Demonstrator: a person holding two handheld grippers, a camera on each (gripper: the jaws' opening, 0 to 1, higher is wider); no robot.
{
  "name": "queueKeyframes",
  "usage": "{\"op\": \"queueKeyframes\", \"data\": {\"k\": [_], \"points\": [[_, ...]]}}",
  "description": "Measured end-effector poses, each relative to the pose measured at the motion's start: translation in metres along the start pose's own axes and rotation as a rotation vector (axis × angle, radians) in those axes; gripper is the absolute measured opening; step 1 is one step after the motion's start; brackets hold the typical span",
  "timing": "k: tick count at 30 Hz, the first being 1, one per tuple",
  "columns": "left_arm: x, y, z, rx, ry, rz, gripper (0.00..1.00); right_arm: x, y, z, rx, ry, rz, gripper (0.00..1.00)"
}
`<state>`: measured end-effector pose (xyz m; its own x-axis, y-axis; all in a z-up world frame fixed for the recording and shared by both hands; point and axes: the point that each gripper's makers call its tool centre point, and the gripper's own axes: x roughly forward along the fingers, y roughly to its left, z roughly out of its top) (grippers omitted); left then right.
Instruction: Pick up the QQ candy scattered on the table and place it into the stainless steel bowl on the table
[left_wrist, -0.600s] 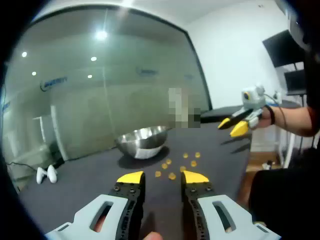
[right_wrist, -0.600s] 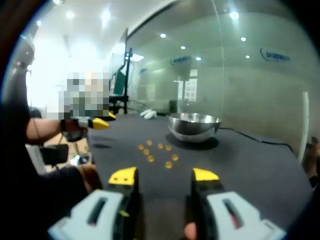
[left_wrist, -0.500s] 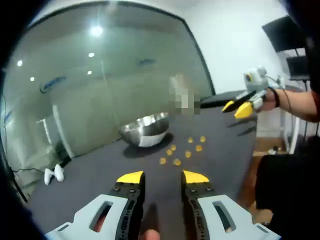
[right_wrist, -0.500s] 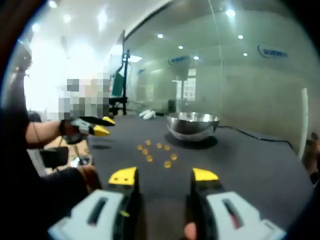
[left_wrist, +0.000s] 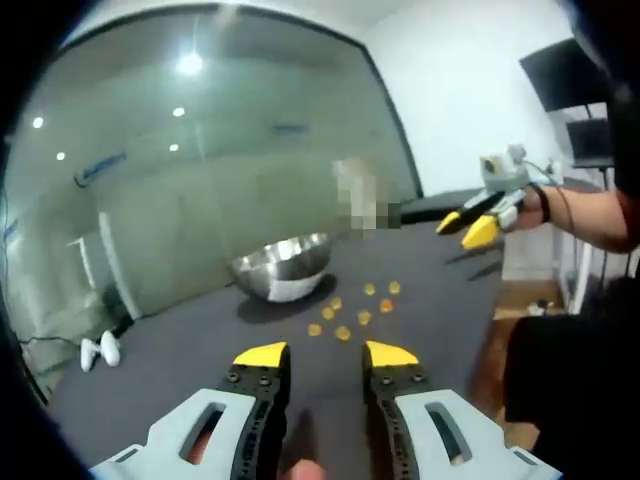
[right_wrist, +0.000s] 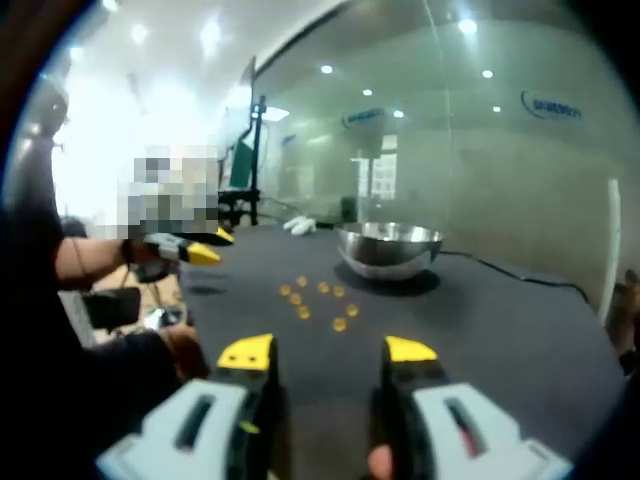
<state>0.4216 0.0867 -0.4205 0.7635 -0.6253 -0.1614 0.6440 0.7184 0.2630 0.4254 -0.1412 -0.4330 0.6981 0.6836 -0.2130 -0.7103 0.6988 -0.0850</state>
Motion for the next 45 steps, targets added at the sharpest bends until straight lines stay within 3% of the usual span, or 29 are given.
{"op": "queueKeyframes", "data": {"k": [3,7,10,20,28,45], "points": [[0.001,-0.003,-0.001,-0.038,0.003,-0.024,0.30,0.000,0.001,-0.001,-0.004,0.005,0.006,0.42],[0.003,-0.003,0.000,-0.003,0.009,-0.022,0.30,0.000,-0.002,-0.002,0.010,0.001,-0.003,0.41],[0.002,-0.002,0.004,-0.026,-0.013,-0.030,0.30,0.000,-0.002,-0.002,0.018,-0.005,-0.008,0.41],[0.001,-0.003,-0.002,-0.012,0.007,-0.033,0.30,0.000,-0.002,-0.006,0.013,0.005,-0.007,0.41],[0.001,-0.010,0.007,-0.030,-0.023,-0.059,0.30,-0.004,-0.002,-0.004,0.013,-0.004,-0.013,0.41],[0.001,-0.012,0.001,-0.006,0.000,-0.065,0.30,-0.006,-0.004,-0.007,0.016,-0.002,-0.025,0.40]]}}
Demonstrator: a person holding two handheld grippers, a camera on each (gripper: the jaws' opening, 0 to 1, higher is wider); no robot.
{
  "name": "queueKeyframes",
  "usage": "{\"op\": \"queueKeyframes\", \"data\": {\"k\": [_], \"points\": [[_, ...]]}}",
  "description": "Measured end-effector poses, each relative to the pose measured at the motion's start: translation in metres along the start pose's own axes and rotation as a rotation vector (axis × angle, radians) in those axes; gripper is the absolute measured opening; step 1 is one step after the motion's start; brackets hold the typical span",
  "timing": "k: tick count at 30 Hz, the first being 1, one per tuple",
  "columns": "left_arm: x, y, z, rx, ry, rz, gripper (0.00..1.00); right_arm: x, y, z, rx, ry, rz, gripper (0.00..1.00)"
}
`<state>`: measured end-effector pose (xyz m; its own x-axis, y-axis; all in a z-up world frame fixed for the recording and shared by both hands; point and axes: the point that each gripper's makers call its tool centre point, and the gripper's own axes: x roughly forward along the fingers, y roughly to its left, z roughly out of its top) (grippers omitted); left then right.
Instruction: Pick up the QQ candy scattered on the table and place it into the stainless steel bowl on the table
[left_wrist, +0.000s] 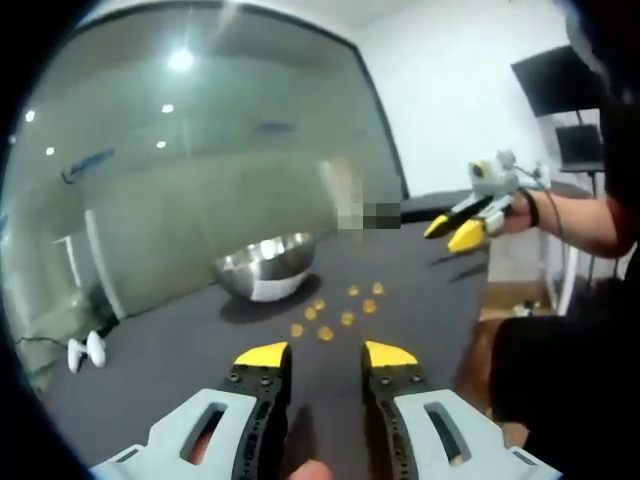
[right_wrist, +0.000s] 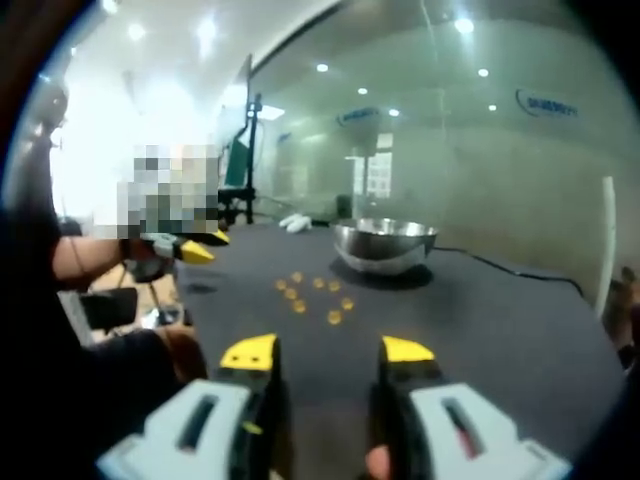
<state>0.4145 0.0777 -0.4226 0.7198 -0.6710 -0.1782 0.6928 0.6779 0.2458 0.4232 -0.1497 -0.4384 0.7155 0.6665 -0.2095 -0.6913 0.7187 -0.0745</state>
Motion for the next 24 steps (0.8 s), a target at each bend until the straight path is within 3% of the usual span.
{"op": "queueKeyframes", "data": {"k": [9,12,16,24], "points": [[0.003,0.002,0.000,-0.003,0.002,0.005,0.30,0.000,-0.007,0.004,-0.017,0.012,-0.007,0.39],[0.004,-0.001,0.001,0.005,0.001,-0.001,0.30,0.005,-0.013,0.017,-0.042,0.007,0.000,0.39],[0.002,-0.003,0.004,-0.001,-0.011,-0.002,0.30,0.019,-0.019,0.030,-0.031,-0.017,0.026,0.39],[-0.003,-0.003,0.003,0.001,-0.006,0.000,0.30,0.055,-0.015,0.027,-0.044,0.022,0.088,0.38]]}}
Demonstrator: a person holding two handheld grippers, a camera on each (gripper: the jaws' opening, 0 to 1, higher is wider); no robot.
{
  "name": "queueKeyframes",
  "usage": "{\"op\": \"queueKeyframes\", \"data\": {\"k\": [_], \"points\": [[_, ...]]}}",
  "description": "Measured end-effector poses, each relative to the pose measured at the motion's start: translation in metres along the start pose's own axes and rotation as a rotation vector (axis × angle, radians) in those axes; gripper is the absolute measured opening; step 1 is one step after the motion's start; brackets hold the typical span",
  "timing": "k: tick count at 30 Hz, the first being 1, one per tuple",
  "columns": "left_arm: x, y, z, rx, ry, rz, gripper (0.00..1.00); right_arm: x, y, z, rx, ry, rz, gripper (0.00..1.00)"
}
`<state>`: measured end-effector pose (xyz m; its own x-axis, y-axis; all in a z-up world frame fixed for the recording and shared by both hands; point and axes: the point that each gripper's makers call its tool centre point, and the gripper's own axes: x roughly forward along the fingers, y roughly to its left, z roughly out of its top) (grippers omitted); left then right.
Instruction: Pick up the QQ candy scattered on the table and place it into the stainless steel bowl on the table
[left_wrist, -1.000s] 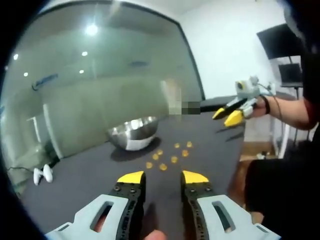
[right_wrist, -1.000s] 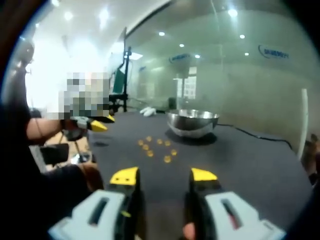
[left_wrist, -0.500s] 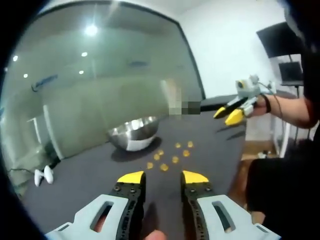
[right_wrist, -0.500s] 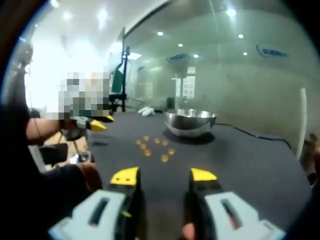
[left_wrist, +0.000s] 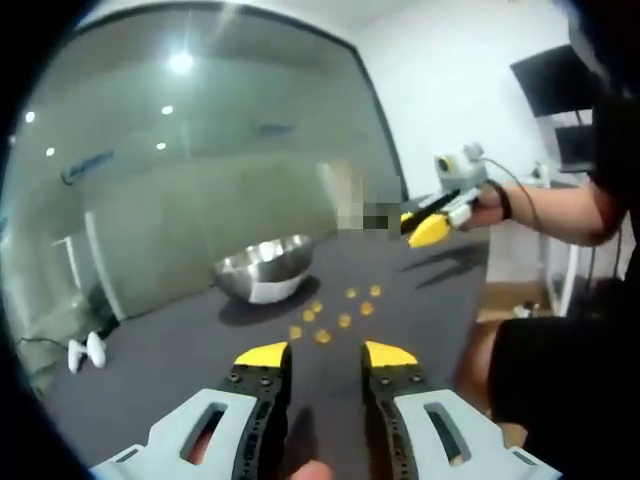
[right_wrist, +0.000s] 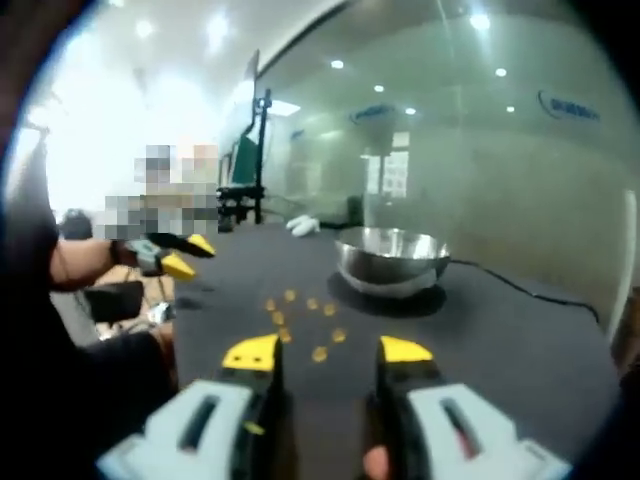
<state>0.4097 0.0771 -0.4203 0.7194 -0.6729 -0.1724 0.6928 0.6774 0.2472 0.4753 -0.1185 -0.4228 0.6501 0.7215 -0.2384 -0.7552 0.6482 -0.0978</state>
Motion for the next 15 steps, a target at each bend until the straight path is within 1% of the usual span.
{"op": "queueKeyframes", "data": {"k": [4,5,7,10,15], "points": [[-0.004,0.002,0.002,-0.004,-0.012,0.010,0.30,0.016,0.003,-0.005,-0.003,0.022,0.031,0.38],[-0.005,0.001,0.005,-0.006,-0.027,0.009,0.30,0.020,0.004,-0.007,-0.003,0.029,0.038,0.38],[-0.006,0.000,0.007,-0.009,-0.036,0.006,0.30,0.027,0.006,-0.012,-0.009,0.045,0.051,0.38],[-0.006,-0.001,0.007,-0.002,-0.036,0.001,0.30,0.035,0.010,-0.018,-0.026,0.072,0.066,0.38],[-0.006,-0.003,0.004,0.003,-0.030,0.000,0.29,0.049,0.017,-0.024,-0.037,0.102,0.083,0.37]]}}
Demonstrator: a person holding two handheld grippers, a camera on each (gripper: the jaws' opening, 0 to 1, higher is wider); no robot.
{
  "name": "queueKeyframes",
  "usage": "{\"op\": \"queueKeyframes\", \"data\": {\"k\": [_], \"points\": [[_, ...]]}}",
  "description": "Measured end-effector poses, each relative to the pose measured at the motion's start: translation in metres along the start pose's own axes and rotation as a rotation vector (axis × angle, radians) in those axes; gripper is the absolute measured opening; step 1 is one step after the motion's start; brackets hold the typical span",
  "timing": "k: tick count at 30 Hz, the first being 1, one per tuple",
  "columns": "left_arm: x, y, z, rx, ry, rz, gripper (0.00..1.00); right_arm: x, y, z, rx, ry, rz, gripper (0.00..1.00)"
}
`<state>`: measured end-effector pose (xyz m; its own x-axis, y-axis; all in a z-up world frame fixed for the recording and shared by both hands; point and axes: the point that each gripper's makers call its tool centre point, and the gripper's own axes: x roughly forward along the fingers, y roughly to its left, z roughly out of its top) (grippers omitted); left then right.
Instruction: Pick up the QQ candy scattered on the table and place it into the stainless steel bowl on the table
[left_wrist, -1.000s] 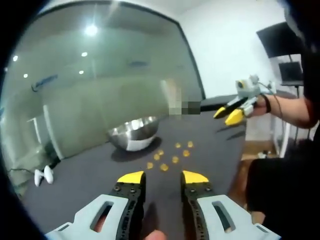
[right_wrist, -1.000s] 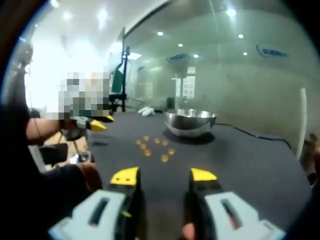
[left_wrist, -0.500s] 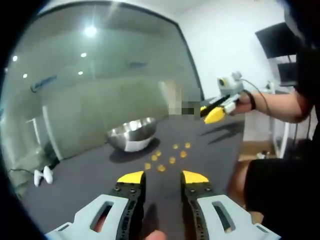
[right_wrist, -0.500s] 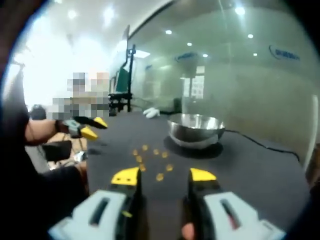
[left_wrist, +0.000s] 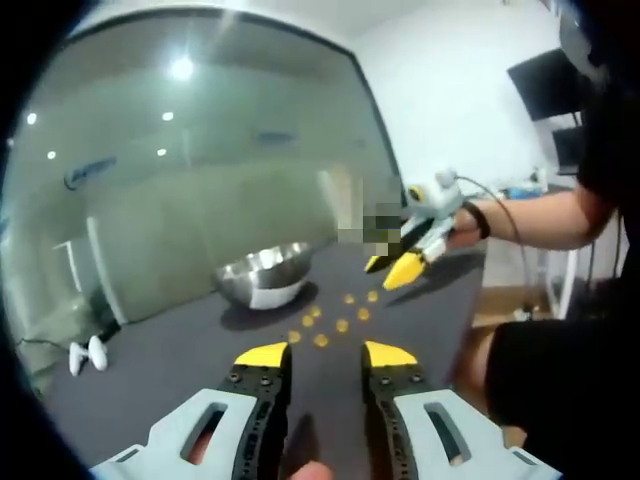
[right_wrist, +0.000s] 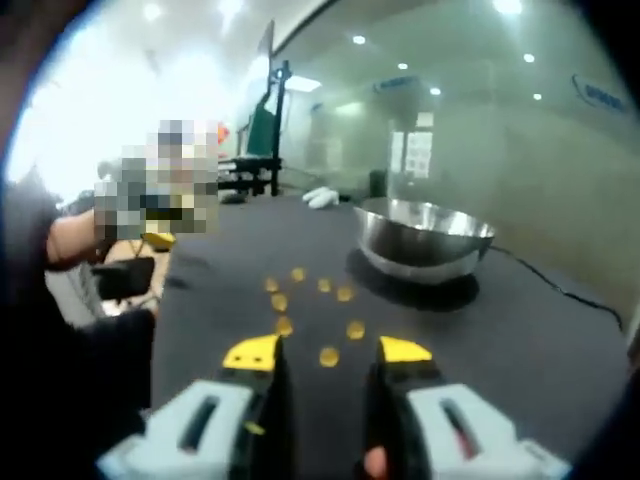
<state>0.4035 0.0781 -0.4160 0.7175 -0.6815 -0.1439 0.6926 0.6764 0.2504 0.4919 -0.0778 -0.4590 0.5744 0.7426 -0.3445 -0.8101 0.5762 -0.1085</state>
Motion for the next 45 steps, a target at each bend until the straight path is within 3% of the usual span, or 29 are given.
{"op": "queueKeyframes", "data": {"k": [20,45], "points": [[-0.004,0.004,0.001,-0.013,-0.010,0.012,0.29,0.011,0.021,-0.009,0.035,0.027,0.025,0.31],[-0.004,0.000,-0.001,-0.009,-0.009,-0.006,0.29,0.014,0.013,-0.014,0.054,0.031,0.011,0.17]]}}
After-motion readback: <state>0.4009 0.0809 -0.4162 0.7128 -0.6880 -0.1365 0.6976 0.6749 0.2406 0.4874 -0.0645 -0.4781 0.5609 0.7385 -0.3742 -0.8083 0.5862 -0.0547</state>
